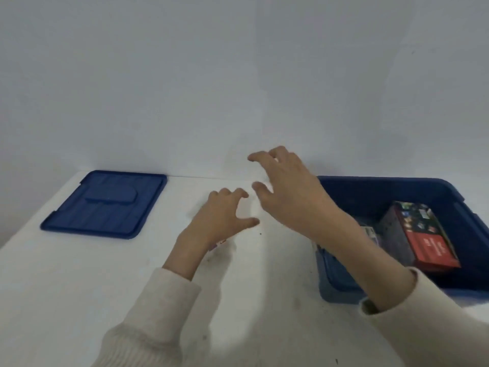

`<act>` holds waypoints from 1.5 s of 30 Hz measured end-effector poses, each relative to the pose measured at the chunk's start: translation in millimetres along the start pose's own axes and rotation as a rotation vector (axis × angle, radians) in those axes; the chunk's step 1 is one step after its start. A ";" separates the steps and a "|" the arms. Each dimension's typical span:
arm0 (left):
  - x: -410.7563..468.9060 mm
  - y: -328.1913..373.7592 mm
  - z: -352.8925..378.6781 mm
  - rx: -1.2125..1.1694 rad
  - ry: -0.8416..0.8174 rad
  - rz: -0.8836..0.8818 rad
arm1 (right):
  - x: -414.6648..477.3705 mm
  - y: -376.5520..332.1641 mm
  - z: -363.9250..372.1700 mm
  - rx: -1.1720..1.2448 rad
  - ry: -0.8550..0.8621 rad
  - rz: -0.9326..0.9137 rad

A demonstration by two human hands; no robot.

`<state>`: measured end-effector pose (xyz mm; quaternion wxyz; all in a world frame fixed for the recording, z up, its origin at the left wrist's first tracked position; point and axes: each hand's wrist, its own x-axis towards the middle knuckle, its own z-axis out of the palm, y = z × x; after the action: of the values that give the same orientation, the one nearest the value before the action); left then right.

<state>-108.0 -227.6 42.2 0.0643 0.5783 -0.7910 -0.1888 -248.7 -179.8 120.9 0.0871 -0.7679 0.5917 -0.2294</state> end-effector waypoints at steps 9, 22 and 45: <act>-38.5 -64.1 21.3 0.180 -0.241 -0.041 | 64.1 -21.9 141.4 -0.048 -0.402 -0.032; -49.9 -96.6 -7.3 0.172 -0.273 -0.120 | 79.4 -10.7 167.4 -0.410 -0.487 -0.150; -10.6 187.0 43.3 0.081 -0.407 0.486 | -83.1 192.6 -101.6 0.764 0.119 0.574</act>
<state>-285.1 -159.4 73.4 -0.0751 0.3250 -0.9095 -0.2481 -478.4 -141.8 111.5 0.3890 -0.4721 0.6571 -0.4405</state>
